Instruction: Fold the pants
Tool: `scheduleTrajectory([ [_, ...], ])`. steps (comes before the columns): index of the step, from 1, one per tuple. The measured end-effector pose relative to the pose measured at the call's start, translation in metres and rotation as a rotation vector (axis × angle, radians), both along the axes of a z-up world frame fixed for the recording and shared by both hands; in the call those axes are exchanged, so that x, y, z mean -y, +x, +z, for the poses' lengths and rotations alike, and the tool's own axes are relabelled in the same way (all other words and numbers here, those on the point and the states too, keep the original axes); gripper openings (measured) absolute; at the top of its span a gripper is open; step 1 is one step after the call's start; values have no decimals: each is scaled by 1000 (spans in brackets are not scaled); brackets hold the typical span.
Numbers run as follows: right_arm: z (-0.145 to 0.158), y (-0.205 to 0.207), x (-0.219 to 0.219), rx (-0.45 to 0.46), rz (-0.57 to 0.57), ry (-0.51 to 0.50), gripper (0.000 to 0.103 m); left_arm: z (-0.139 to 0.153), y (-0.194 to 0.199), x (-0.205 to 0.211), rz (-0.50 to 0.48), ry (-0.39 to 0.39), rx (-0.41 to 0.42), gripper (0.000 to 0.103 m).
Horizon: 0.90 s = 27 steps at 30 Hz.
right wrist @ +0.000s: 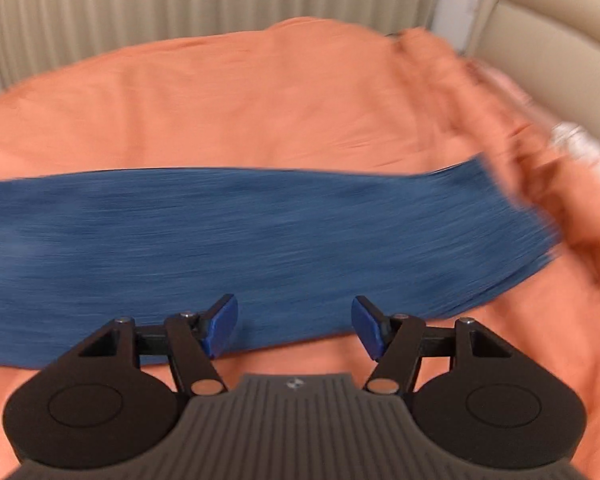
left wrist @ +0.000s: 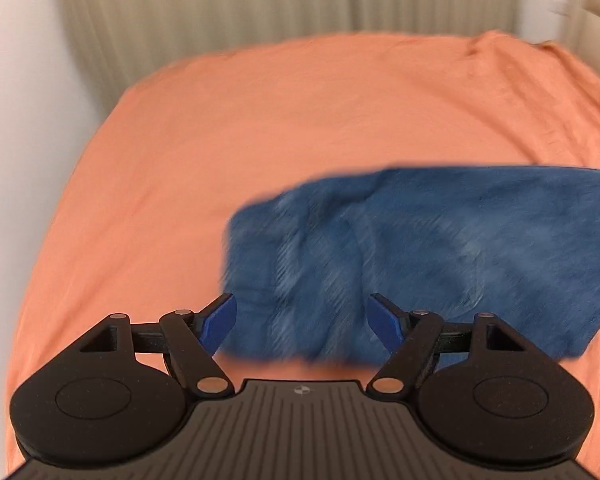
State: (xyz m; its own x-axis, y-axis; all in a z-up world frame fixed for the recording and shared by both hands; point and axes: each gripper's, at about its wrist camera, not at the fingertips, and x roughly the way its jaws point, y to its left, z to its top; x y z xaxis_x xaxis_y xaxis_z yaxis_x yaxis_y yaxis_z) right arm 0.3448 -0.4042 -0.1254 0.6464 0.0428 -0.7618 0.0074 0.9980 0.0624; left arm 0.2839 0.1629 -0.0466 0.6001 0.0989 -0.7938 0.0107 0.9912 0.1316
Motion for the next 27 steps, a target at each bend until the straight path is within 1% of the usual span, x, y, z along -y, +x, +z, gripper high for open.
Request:
scheduleTrajectory([
  [1, -2, -3, -18, -1, 20, 35, 60, -3, -8, -6, 6, -3, -4, 82],
  [2, -5, -8, -38, 5, 42, 64, 60, -6, -17, -14, 22, -19, 4, 82],
  [3, -9, -14, -59, 7, 68, 91, 60, -9, -23, -23, 54, -58, 7, 82],
  [4, -12, -20, -78, 8, 92, 113, 60, -14, -27, -33, 91, -127, 8, 83],
  [7, -24, -43, -135, -5, 162, 198, 60, -33, -39, -68, 218, -417, 15, 83],
  [8, -30, -49, -151, -15, 180, 227, 60, -40, -43, -76, 258, -491, 29, 83],
  [9, -35, -56, -167, -25, 194, 249, 60, -49, -43, -82, 295, -540, 39, 83],
  [12, -53, -73, -204, -53, 232, 264, 60, -72, -36, -90, 355, -642, 69, 83],
  [15, -64, -74, -227, -56, 262, 216, 60, -88, -21, -98, 393, -728, 74, 83],
  [17, -68, -71, -240, -48, 283, 177, 60, -97, -8, -101, 418, -748, 71, 83],
  [19, -67, -65, -249, -36, 299, 141, 61, -108, 6, -103, 430, -742, 61, 85],
  [20, -63, -62, -249, -32, 305, 128, 61, -111, 12, -103, 430, -738, 58, 84],
  [21, -63, -63, -252, -21, 312, 119, 61, -116, 17, -102, 427, -736, 60, 80],
  [22, -62, -60, -256, -11, 322, 110, 61, -118, 22, -100, 426, -731, 59, 72],
  [23, -60, -59, -260, 1, 333, 99, 61, -118, 27, -100, 427, -723, 61, 68],
  [24, -57, -59, -263, 17, 351, 89, 61, -118, 31, -99, 431, -708, 66, 57],
  [25, -54, -58, -267, 34, 375, 77, 60, -115, 36, -98, 431, -689, 71, 47],
  [26, -48, -61, -271, 51, 399, 59, 60, -109, 40, -96, 429, -658, 82, 41],
  [27, -46, -61, -276, 69, 427, 32, 60, -102, 43, -93, 425, -617, 97, 34],
])
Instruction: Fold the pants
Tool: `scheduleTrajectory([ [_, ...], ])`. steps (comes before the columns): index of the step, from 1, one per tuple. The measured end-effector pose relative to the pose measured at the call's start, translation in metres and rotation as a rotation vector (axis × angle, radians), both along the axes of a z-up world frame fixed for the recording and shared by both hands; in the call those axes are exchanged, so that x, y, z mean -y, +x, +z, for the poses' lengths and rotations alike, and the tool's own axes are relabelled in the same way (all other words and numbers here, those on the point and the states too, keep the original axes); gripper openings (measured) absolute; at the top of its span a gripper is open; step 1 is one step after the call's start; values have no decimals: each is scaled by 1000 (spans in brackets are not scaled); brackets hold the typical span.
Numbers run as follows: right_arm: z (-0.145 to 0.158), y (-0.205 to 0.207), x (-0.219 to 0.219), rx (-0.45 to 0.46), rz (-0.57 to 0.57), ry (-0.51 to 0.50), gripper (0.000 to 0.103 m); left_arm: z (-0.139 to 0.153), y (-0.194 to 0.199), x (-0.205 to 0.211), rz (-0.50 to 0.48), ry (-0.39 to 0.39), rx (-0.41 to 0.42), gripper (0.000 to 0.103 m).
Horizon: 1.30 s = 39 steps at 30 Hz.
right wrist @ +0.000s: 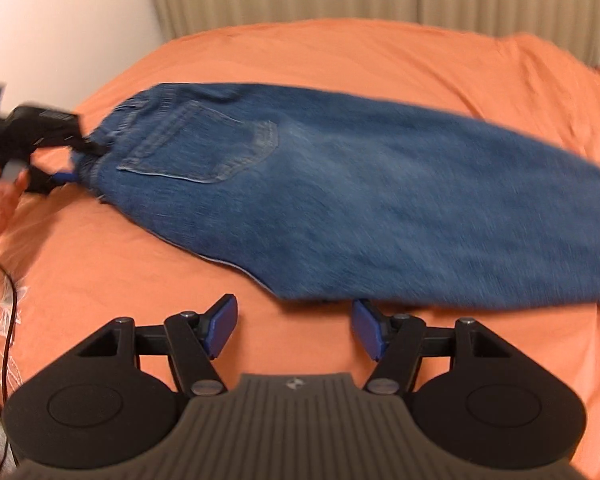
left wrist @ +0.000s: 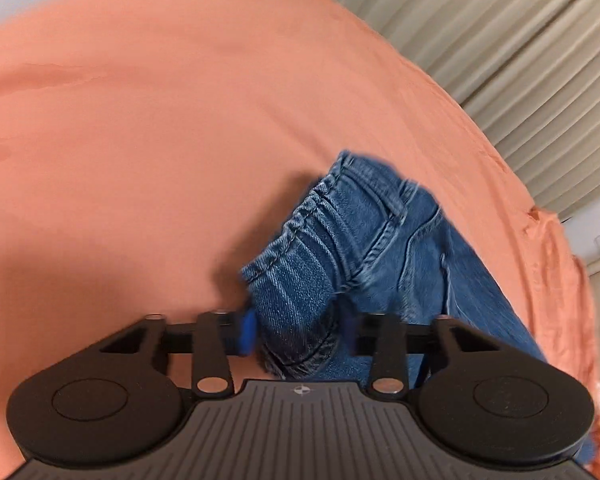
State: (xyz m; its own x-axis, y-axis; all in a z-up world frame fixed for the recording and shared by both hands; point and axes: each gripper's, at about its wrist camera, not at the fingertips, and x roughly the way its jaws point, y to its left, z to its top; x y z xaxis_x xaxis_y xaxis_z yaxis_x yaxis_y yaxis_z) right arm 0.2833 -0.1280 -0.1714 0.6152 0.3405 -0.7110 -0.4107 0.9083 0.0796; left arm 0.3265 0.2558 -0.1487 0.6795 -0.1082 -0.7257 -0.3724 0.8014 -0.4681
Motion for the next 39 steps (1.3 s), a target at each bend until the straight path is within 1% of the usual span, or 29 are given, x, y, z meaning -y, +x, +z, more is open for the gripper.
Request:
scheduleTrajectory([
  [1, 2, 0, -7, 27, 26, -32, 60, 8, 3, 3, -2, 39, 0, 28],
  [2, 2, 0, -13, 57, 46, -69, 60, 16, 5, 4, -10, 63, 1, 27],
  [3, 3, -1, -17, 90, 59, -104, 60, 23, 7, 7, -15, 86, 5, 21],
  [4, 3, 0, -21, 118, 68, -131, 60, 27, 8, 9, -23, 119, 6, 19],
  [6, 2, 3, -25, 135, 82, -158, 60, 29, 13, 16, -56, 187, 0, 19],
  [7, -1, 6, -27, 135, 88, -170, 60, 27, 14, 18, -66, 208, -9, 18],
  [9, -8, 9, -30, 154, 91, -222, 58, 21, 14, 20, -68, 219, -23, 18],
  [10, -11, 10, -31, 159, 91, -248, 53, 20, 13, 20, -68, 222, -26, 18],
  [11, -14, 11, -32, 161, 91, -267, 46, 19, 13, 20, -68, 227, -28, 18],
  [12, -15, 10, -33, 156, 95, -278, 40, 18, 13, 21, -66, 231, -25, 18],
  [13, -15, 8, -32, 147, 101, -280, 27, 18, 13, 21, -66, 238, -23, 18],
  [14, -14, 6, -30, 138, 100, -283, 10, 20, 12, 21, -64, 246, -23, 18],
  [16, -10, 2, -26, 120, 112, -271, 4, 27, 11, 24, -61, 261, -24, 17],
  [17, -4, -2, -23, 120, 118, -260, 2, 33, 10, 25, -60, 277, -28, 17],
  [19, 12, -8, -20, 126, 128, -231, 2, 48, 3, 28, -67, 332, -25, 16],
  [21, 30, -13, -19, 115, 133, -174, 2, 63, -8, 28, -67, 393, -18, 16],
  [23, 44, -23, -23, 109, 163, -125, 2, 77, -25, 19, -58, 437, -25, 16],
  [26, 48, -42, -36, 53, 213, -43, 2, 84, -56, -7, -30, 455, -69, 16],
  [28, 35, -52, -43, -8, 225, -8, 2, 74, -74, -24, -7, 432, -117, 16],
  [30, 12, -57, -48, -55, 217, -10, 2, 54, -84, -34, 10, 399, -166, 17],
  [31, 0, -56, -47, -83, 201, -7, 2, 43, -86, -33, 11, 406, -180, 17],
  [33, -17, -51, -41, -122, 164, 24, 2, 26, -84, -25, 5, 461, -193, 17],
  [34, -19, -50, -39, -130, 151, 40, 2, 20, -82, -19, 6, 494, -195, 18],
  [36, -15, -49, -35, -136, 128, 65, 2, 13, -75, -12, -11, 544, -224, 21],
  [38, -10, -50, -31, -158, 108, 80, 3, 13, -72, -8, -34, 579, -251, 28],
  [39, -9, -54, -27, -177, 98, 86, 3, 14, -68, -6, -58, 609, -269, 36],
])
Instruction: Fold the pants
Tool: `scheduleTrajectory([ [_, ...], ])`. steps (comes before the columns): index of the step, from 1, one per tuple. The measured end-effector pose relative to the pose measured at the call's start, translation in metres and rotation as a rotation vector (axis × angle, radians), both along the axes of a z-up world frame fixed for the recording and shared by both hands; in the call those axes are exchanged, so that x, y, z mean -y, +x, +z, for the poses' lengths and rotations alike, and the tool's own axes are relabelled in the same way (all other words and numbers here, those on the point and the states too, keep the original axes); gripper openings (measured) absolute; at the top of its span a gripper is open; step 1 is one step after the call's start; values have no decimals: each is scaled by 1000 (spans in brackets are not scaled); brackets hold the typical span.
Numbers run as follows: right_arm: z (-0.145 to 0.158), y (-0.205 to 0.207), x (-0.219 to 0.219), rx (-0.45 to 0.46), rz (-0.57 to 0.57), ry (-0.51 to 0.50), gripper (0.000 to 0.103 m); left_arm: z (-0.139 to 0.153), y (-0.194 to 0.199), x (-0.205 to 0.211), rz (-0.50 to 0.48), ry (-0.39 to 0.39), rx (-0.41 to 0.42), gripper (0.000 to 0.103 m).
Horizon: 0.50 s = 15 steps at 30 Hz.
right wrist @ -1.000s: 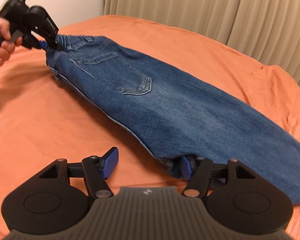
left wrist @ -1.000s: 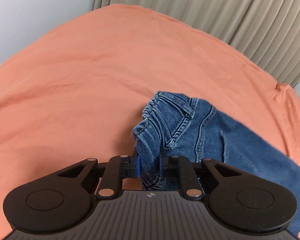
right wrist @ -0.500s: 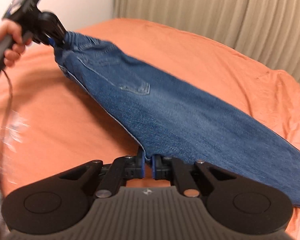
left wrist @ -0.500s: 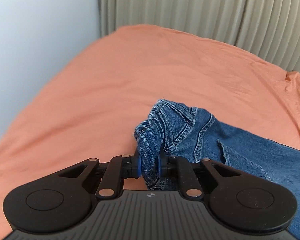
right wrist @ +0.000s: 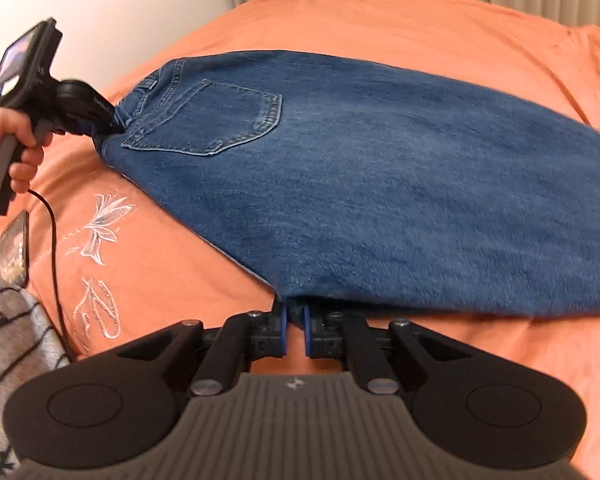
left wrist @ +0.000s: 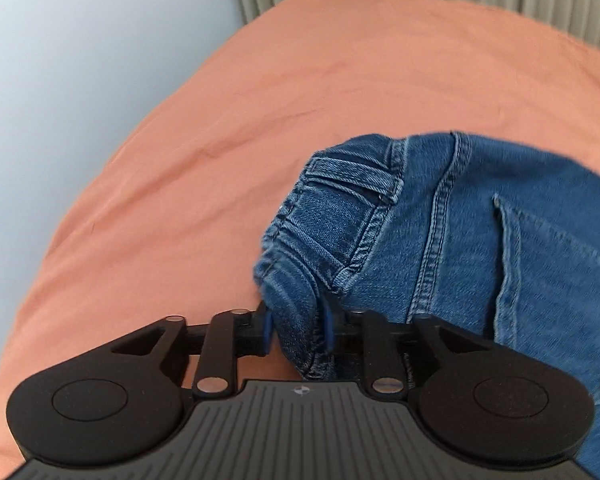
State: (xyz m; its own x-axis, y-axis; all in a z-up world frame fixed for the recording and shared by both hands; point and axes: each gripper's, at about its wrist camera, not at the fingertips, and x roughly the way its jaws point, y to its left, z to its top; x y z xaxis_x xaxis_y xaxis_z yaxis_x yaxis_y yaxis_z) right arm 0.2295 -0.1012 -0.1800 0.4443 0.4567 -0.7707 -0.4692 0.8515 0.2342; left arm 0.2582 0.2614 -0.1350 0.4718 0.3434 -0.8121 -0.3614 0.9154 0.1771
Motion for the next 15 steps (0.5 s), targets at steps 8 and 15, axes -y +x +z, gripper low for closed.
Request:
scheduleTrajectory([
  [8, 29, -21, 77, -55, -142, 65, 14, 37, -5, 20, -70, 225, 10, 66],
  [15, 69, -10, 196, -26, -396, 137, 33, 90, -15, 71, -175, 186, 148, 66],
])
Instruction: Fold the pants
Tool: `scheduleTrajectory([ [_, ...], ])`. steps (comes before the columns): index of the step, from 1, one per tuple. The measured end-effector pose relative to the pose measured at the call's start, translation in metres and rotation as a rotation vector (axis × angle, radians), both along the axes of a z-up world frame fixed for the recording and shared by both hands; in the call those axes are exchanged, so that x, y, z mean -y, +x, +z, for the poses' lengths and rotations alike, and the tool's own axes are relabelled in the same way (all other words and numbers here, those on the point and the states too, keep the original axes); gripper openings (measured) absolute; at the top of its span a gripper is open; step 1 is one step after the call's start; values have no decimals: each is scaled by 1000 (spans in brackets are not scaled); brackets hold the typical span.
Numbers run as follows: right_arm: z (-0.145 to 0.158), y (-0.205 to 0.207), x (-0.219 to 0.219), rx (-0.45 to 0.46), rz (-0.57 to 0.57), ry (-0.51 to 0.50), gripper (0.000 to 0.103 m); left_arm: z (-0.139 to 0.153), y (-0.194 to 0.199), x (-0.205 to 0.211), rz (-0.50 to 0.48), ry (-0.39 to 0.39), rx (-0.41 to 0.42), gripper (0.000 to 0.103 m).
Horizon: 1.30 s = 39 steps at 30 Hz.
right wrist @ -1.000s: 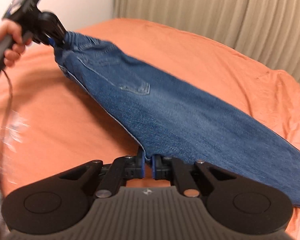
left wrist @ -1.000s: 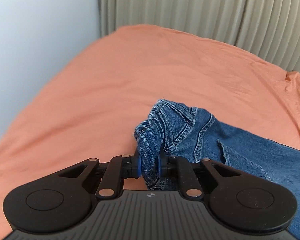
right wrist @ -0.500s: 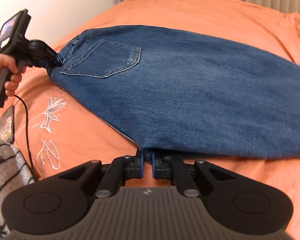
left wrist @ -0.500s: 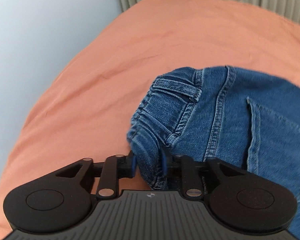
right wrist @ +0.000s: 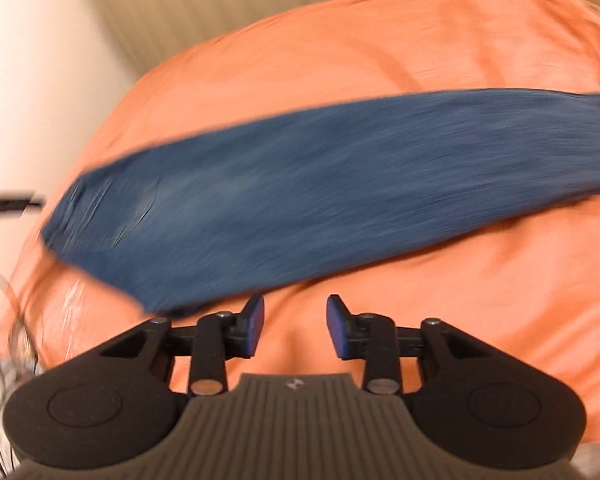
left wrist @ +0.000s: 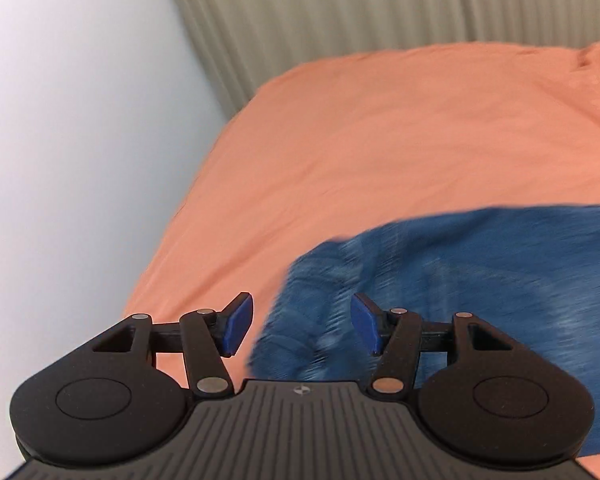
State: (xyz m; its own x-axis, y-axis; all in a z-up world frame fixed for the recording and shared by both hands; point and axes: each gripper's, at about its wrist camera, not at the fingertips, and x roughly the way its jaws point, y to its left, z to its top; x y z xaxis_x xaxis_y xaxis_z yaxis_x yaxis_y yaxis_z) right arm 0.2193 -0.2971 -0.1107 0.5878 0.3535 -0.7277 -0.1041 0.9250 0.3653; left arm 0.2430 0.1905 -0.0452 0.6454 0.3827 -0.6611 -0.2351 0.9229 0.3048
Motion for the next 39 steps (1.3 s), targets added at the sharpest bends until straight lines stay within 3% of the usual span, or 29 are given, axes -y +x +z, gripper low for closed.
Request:
scheduleTrajectory([
  [6, 21, 19, 129, -20, -281, 103, 38, 27, 8, 72, -212, -121, 41, 66],
  [10, 23, 25, 222, -31, -446, 189, 52, 23, 29, 114, -303, -228, 28, 66],
  [12, 19, 30, 263, -41, -515, 246, 59, 17, 45, 133, -344, -294, 15, 60],
  [15, 8, 37, 310, -34, -595, 309, 60, 9, 64, 170, -415, -367, -16, 59],
  [19, -20, 57, 349, -35, -672, 408, 62, -16, 98, 220, -471, -383, -73, 50],
  [22, -44, 75, 364, -49, -707, 424, 61, -35, 114, 257, -502, -387, -111, 44],
  [30, -100, 102, 400, -37, -729, 515, 49, -70, 145, 326, -615, -438, -201, 43],
  [32, -106, 108, 406, -40, -714, 509, 29, -81, 155, 337, -638, -461, -237, 41],
  [34, -103, 110, 409, -33, -677, 473, 11, -88, 162, 345, -639, -454, -251, 40],
  [39, -73, 114, 396, 74, -567, 262, 4, -98, 172, 358, -675, -437, -238, 39],
])
